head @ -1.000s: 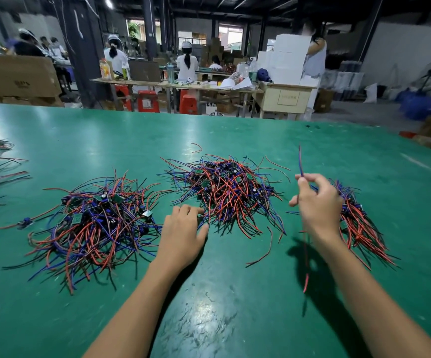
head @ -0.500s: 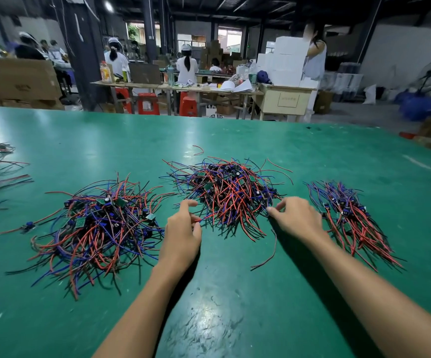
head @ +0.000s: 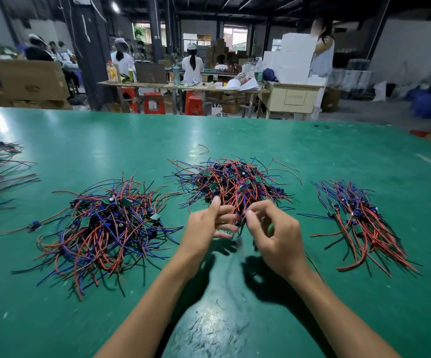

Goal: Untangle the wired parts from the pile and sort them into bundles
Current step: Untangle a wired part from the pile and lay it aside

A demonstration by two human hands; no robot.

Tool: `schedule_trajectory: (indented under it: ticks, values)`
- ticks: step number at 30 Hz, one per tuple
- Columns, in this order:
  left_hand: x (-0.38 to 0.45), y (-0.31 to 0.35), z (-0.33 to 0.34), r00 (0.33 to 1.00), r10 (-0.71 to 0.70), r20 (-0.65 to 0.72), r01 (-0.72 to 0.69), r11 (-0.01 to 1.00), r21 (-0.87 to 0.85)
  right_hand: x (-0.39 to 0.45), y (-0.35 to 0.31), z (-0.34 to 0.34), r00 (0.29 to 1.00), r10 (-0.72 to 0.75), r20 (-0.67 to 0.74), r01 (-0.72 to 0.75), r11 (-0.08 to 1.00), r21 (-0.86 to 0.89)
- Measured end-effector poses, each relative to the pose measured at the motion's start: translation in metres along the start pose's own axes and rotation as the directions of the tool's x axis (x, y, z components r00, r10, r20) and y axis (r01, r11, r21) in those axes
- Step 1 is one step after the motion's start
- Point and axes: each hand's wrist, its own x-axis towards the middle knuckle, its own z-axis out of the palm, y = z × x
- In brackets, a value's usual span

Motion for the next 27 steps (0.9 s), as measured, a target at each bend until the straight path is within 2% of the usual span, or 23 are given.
schedule_trajectory:
  ticks: [2,4,6,8,10,12,15,17,21,24,27]
  values:
    - [-0.001,0.003,-0.003,0.998,-0.034,0.05,0.041,0.99,-0.133,-0.006,-0.006,0.005,0.985,-0.15,0.086,0.149,0.989,0.02]
    - [-0.001,0.003,-0.009,0.998,0.021,0.057,-0.01,0.984,-0.178,-0.01,-0.009,0.009,0.969,-0.204,0.137,0.202,0.979,0.032]
    - [-0.001,0.005,-0.014,0.996,0.064,0.06,-0.051,0.979,-0.197,-0.011,-0.011,0.01,0.977,-0.138,0.162,0.129,0.989,0.068]
    - [-0.002,0.007,-0.018,0.993,0.073,0.088,-0.052,0.974,-0.219,-0.01,-0.011,0.009,0.989,-0.009,0.15,-0.005,0.996,0.092]
    - [-0.002,0.01,-0.02,0.986,0.038,0.164,-0.002,0.977,-0.213,-0.008,-0.008,0.007,0.989,0.114,0.091,-0.125,0.985,0.122]
    - [-0.005,0.011,-0.02,0.958,-0.021,0.285,0.065,0.988,-0.143,-0.005,-0.006,0.006,0.97,0.231,0.074,-0.242,0.944,0.223]
    - [-0.01,0.008,-0.018,0.874,-0.108,0.474,0.117,0.993,0.01,-0.001,-0.003,0.006,0.917,0.302,0.26,-0.389,0.822,0.417]
    - [-0.011,0.006,-0.019,0.821,-0.155,0.55,0.12,0.988,0.099,-0.002,-0.003,0.009,0.877,0.279,0.39,-0.442,0.786,0.432]
    - [-0.011,0.004,-0.021,0.795,-0.207,0.57,0.102,0.972,0.211,-0.005,-0.003,0.016,0.857,0.271,0.438,-0.46,0.785,0.415]
    - [-0.011,0.005,-0.021,0.836,-0.186,0.515,0.088,0.974,0.209,-0.004,-0.004,0.016,0.856,0.339,0.39,-0.509,0.685,0.521]
    - [-0.01,0.008,-0.023,0.856,-0.163,0.491,0.111,0.985,0.133,-0.001,-0.004,0.014,0.827,0.434,0.357,-0.559,0.571,0.601]
